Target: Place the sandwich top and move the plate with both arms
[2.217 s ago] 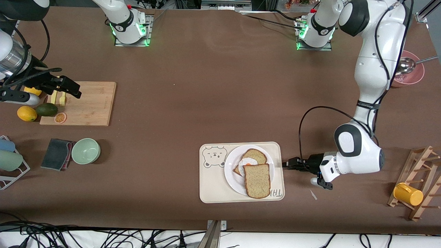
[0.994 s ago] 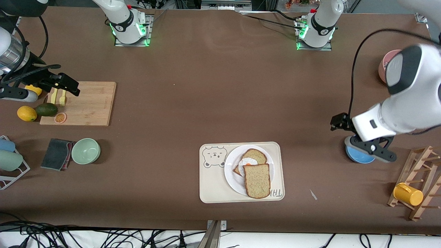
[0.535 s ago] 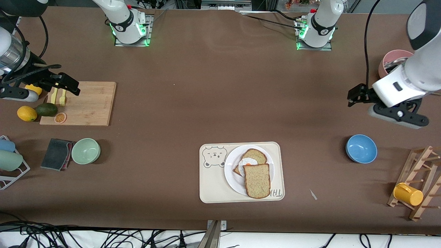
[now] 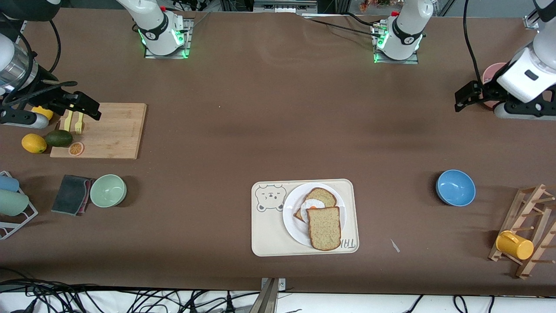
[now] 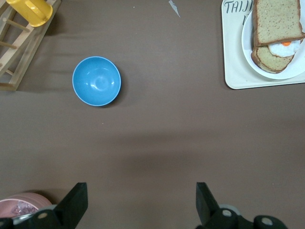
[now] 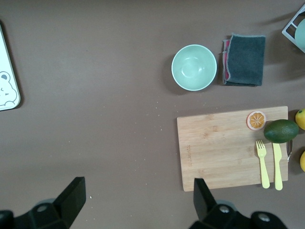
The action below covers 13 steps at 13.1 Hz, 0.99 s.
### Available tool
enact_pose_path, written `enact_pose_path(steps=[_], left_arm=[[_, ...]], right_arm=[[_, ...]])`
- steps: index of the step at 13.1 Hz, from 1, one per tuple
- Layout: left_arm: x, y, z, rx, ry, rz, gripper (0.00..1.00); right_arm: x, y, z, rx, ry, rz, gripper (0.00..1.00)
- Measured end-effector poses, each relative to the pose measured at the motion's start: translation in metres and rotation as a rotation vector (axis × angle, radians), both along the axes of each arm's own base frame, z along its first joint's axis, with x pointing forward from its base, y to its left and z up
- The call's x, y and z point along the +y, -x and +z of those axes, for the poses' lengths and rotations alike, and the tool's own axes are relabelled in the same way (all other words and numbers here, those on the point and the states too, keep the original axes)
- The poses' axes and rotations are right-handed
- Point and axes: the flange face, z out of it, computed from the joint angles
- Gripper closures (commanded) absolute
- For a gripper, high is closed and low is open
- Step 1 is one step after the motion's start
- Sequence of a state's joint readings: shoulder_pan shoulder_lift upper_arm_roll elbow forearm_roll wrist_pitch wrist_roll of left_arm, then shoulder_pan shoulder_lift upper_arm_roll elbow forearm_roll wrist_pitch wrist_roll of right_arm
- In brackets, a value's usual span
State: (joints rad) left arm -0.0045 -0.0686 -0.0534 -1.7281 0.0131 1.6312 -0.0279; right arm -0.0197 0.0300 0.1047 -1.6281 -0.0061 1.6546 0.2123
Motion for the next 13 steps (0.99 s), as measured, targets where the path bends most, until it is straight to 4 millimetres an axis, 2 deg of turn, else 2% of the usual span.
enact_pose_path(steps=[4,13], left_arm=[[-0.003,0.008,0.006,-0.009,0.007,0.001,0.00],[-0.001,0.004,-0.004,0.012,0.008,0.006,0.00]], right_arm=[[0.000,0.000,0.000,0.001,0.000,0.000,0.00],[0.000,0.000,0.000,0.001,0.000,0.000,0.00]])
